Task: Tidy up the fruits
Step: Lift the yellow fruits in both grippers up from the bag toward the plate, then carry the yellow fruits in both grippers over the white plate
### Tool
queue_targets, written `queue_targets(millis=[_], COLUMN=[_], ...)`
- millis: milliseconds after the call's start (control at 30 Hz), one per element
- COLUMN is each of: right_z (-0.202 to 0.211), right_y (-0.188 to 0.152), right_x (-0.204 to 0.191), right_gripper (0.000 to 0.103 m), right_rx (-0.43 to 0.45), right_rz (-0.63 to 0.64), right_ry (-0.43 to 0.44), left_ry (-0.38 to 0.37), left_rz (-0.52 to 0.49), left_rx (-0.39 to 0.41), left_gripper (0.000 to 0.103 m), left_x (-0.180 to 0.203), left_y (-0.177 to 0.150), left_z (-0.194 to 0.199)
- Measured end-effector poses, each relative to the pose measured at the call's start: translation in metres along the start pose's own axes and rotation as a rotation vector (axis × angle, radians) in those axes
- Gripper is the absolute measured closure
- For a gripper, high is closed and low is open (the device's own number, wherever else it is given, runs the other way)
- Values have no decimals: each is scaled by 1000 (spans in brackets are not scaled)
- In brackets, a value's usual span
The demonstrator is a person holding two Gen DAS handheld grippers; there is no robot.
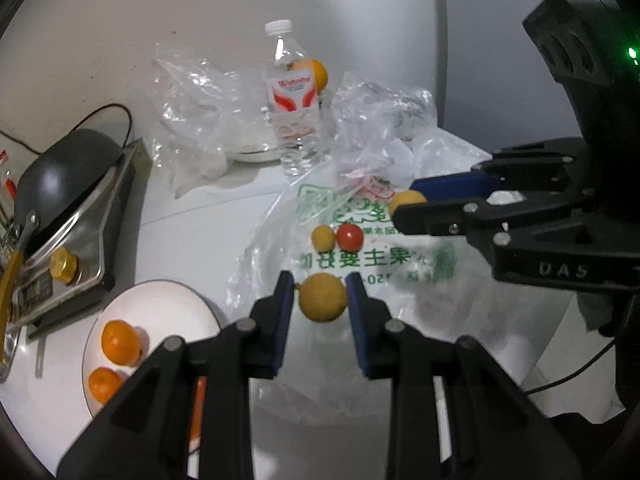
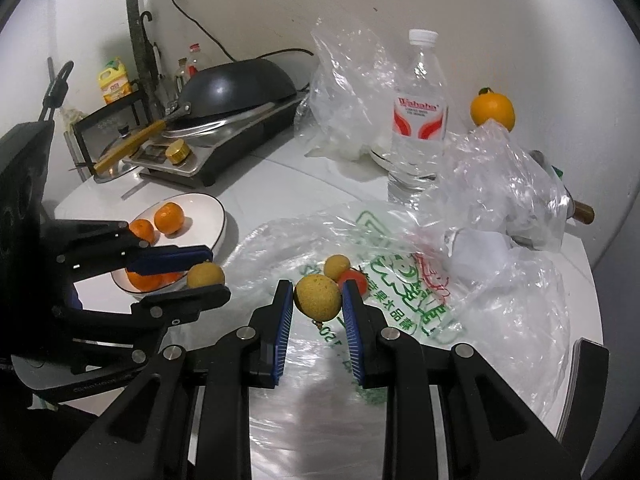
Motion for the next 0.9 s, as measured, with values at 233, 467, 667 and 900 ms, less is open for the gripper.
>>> queue_targets(millis=[233,467,667,900], right_z=[4,6,5,1], right_y=[2,4,5,8], right_x=[-17,-36,-50,-68], right_gripper=[76,76,76,76], right_rx=[6,5,-3,-16], right_rz=[21,45,65,94], right_ry=[-3,0,0,1], left_ry=[9,14,16,16], left_rz=[25,46,67,96], left_rx=[20,28,36,43], left_gripper=[75,75,75,75], left_x=[-11,-19,-28,-42], left_y=[-10,-21,-28,-40], left_z=[15,27,33,40])
Point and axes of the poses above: each gripper's, at about its wrist camera, not at the fingertips, and z roughly against the way its jaws point, x to its right, y to its top, the point moved 6 cm from there along -z, roughly the way its jaws point, and after that the axes turned 9 degrees about -x, right-handed, at the moved point
